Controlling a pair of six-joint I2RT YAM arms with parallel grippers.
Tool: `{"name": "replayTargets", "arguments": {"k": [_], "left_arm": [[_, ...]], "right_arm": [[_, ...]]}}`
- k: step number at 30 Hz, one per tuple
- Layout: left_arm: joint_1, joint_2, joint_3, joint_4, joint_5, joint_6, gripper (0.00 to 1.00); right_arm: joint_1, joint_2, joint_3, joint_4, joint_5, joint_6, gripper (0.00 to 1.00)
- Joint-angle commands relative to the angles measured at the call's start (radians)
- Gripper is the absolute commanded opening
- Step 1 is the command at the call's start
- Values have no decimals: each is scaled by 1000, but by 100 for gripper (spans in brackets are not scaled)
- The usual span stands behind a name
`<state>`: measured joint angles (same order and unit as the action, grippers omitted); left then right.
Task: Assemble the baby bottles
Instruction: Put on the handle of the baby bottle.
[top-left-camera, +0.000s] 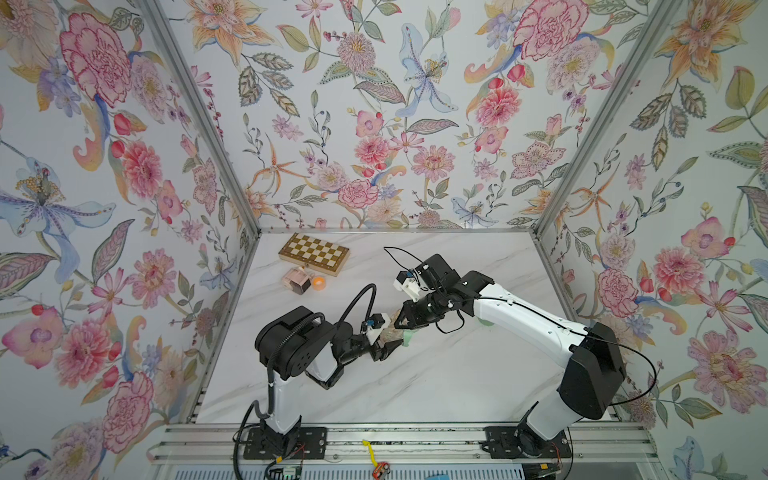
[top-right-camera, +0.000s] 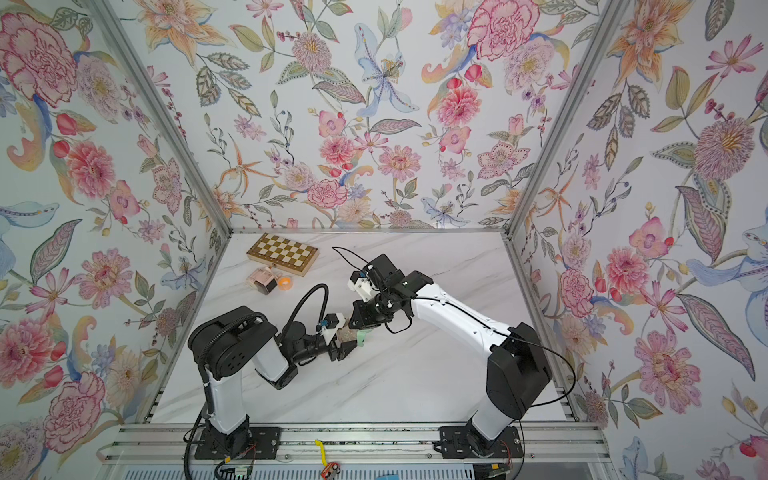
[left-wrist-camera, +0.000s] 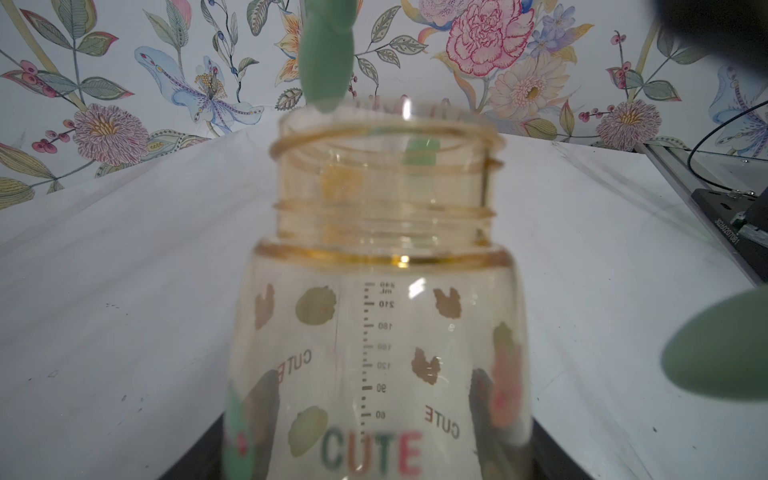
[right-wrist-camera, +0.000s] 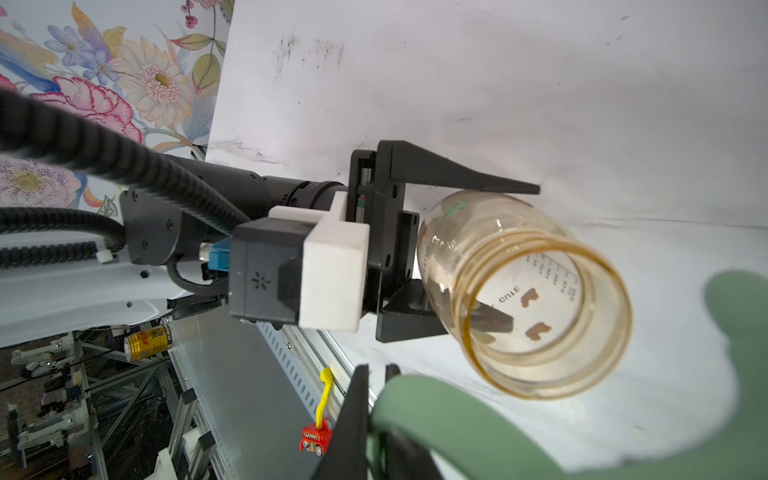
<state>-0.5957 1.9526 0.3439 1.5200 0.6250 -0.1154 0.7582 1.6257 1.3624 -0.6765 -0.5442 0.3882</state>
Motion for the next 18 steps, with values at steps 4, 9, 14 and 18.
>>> {"name": "replayTargets", "arguments": {"k": [4, 9, 14, 18], "left_arm": [[-4, 5, 14, 278, 35, 19, 18], [-6, -12, 8, 278, 42, 20, 17], [-12, -26, 1, 277, 47, 26, 17], [-12, -32, -2, 278, 45, 29, 16]], "right_arm": [[-25, 20, 2, 64, -73, -8, 9], [-45, 30, -47, 135, -121, 17, 10], [-61, 40, -87, 198, -156, 37, 11], [-62, 51, -110, 226, -173, 55, 13]]}}
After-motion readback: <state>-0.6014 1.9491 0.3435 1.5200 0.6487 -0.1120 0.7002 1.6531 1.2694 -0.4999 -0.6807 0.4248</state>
